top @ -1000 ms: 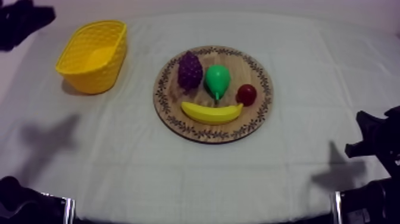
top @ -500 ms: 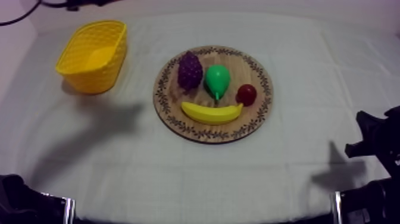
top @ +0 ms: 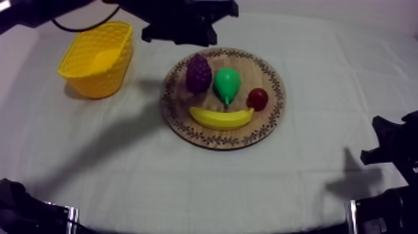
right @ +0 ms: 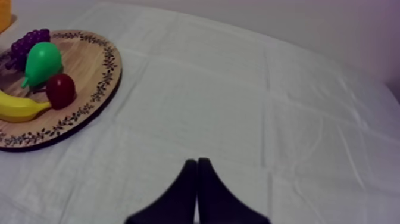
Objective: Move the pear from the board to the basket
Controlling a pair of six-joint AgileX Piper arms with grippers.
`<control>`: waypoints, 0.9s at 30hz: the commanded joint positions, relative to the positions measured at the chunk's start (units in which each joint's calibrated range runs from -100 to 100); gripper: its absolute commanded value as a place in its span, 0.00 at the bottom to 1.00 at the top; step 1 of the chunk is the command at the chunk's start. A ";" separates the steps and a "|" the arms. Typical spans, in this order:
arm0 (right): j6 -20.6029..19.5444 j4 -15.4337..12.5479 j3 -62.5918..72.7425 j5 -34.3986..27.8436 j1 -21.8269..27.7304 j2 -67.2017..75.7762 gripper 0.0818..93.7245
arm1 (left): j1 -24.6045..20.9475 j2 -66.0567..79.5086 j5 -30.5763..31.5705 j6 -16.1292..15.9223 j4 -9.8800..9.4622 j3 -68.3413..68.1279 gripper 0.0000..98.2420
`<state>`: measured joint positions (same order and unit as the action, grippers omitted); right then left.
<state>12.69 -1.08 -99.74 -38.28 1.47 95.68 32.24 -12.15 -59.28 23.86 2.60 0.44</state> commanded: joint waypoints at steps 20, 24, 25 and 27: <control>-0.02 -0.02 -0.04 -0.02 -0.01 -0.01 0.00 | 0.42 -9.46 -0.91 3.58 -2.79 5.25 0.91; -0.02 -0.02 -0.04 -0.02 -0.01 -0.01 0.00 | -0.60 -16.73 -3.50 1.37 -0.91 10.88 0.92; -0.02 -0.02 -0.04 -0.02 -0.01 -0.01 0.00 | -0.75 -18.76 -5.10 0.99 -0.65 13.25 0.91; -0.02 -0.02 -0.04 -0.02 -0.01 -0.01 0.00 | -0.86 -22.81 -8.71 0.49 -0.35 18.68 0.91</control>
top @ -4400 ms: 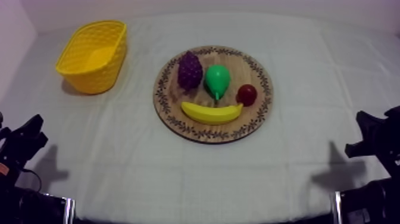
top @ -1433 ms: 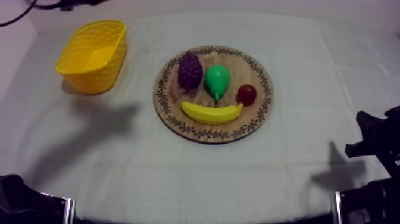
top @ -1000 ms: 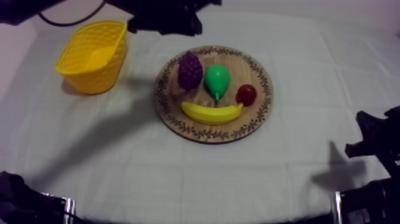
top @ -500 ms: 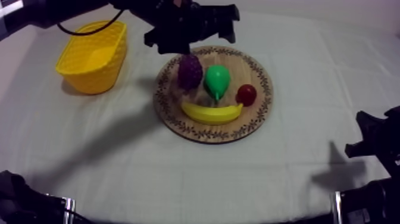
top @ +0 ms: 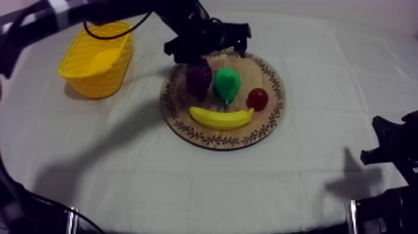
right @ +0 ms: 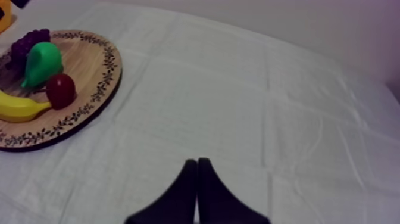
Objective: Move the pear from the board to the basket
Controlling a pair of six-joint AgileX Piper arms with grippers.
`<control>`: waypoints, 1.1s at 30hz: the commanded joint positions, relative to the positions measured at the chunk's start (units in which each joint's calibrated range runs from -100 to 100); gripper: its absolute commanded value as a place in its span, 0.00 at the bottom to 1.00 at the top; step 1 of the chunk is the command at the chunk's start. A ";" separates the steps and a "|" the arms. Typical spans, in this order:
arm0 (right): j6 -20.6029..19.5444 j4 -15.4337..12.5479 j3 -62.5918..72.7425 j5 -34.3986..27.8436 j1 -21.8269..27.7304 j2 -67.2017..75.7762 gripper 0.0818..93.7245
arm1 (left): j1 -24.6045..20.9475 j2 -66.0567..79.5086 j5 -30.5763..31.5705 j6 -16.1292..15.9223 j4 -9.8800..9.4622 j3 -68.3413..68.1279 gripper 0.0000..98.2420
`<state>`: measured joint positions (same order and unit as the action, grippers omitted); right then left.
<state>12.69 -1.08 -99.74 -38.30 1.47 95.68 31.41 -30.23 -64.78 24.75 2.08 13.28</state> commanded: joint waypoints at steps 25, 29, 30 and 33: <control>-0.02 -0.02 -0.04 -0.01 -0.01 -0.01 0.00 | -1.25 -33.32 -32.96 -0.85 1.76 43.23 0.63; 0.02 -0.02 -0.04 -0.01 -0.01 -0.01 0.00 | -1.16 -34.47 -34.48 -0.44 1.37 45.43 0.53; 0.02 -0.02 -0.04 -0.01 -0.01 -0.01 0.00 | -1.19 -34.49 -34.63 -0.21 1.16 45.57 0.52; 0.00 -0.02 -0.04 -0.01 -0.01 -0.01 0.00 | -1.22 -33.21 -34.86 0.12 0.16 44.75 0.49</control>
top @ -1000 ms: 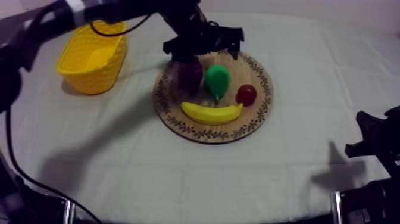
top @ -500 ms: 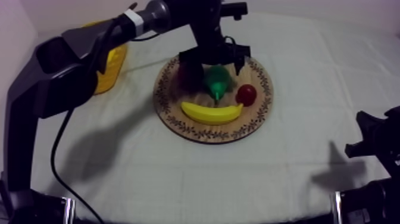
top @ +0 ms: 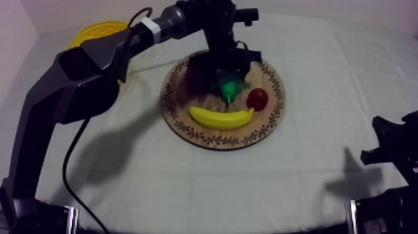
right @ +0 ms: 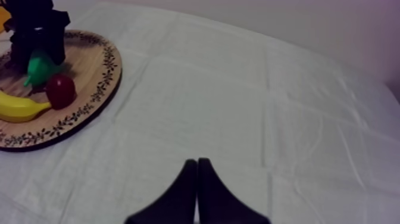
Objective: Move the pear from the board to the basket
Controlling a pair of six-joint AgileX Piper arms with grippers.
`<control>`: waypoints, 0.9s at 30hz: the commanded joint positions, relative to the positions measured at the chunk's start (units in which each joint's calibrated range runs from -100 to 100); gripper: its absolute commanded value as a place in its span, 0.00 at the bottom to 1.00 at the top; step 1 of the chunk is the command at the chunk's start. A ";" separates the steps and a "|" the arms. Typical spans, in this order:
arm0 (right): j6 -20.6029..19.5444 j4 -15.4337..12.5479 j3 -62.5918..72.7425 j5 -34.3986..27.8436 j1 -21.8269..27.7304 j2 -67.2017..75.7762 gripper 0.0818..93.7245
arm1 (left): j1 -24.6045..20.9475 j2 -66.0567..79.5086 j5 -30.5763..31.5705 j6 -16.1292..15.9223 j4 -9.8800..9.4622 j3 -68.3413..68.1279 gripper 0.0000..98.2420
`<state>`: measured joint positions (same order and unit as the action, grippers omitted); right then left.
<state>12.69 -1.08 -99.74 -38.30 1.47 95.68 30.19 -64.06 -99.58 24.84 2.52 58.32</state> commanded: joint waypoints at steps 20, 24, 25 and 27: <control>-0.02 -0.02 -0.04 -0.01 -0.01 -0.01 0.00 | -13.14 40.94 0.13 -4.65 -11.40 -28.13 0.50; -0.02 -0.02 -0.04 -0.01 -0.01 -0.01 0.00 | -17.88 43.18 2.71 -7.48 -12.98 -35.54 0.50; -0.02 -0.02 -0.04 -0.01 -0.01 -0.01 0.00 | -18.87 43.36 3.64 -8.13 -13.28 -37.22 0.50; -0.02 -0.02 -0.04 -0.01 -0.01 -0.01 0.00 | -20.53 43.24 5.80 -9.30 -13.70 -40.39 0.51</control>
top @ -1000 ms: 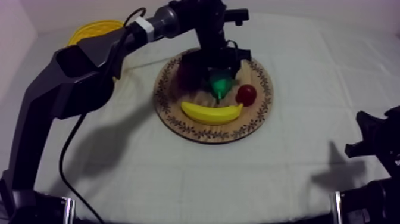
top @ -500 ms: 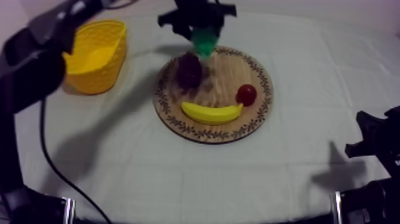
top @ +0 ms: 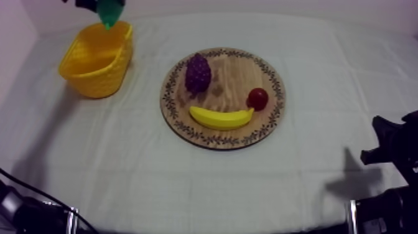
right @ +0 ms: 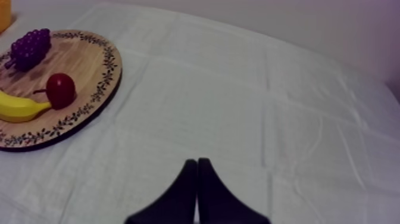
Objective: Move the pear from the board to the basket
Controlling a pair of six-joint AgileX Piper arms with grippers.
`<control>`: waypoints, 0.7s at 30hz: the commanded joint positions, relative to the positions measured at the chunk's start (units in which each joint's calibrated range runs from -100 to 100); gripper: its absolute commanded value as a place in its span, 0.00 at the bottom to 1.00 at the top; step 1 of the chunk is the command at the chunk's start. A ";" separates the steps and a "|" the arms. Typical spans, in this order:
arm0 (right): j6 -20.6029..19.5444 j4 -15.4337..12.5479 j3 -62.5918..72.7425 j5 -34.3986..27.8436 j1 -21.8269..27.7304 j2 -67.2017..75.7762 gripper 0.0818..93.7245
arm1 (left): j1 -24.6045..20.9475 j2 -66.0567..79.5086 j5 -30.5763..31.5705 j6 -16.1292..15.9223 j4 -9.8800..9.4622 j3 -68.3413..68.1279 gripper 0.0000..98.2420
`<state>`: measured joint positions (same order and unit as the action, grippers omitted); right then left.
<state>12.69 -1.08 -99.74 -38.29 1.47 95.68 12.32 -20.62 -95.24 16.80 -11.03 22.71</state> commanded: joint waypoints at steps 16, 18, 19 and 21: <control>-0.02 -0.02 -0.04 -0.01 -0.01 -0.01 0.00 | -7.32 -12.85 17.15 -3.41 1.65 -15.22 0.53; -0.02 -0.02 -0.04 -0.01 -0.01 -0.01 0.00 | -7.59 -14.59 18.11 -3.52 2.15 -14.91 0.54; -0.02 -0.02 -0.04 -0.01 -0.01 -0.01 0.00 | -7.76 -15.23 18.63 -3.67 2.48 -14.80 0.56; -0.02 -0.02 -0.04 -0.01 -0.01 -0.01 0.00 | -8.12 -16.00 19.73 -4.07 3.22 -14.71 0.59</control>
<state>12.69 -1.08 -99.74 -38.29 1.47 95.68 4.30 -36.27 -75.80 12.89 -8.09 7.94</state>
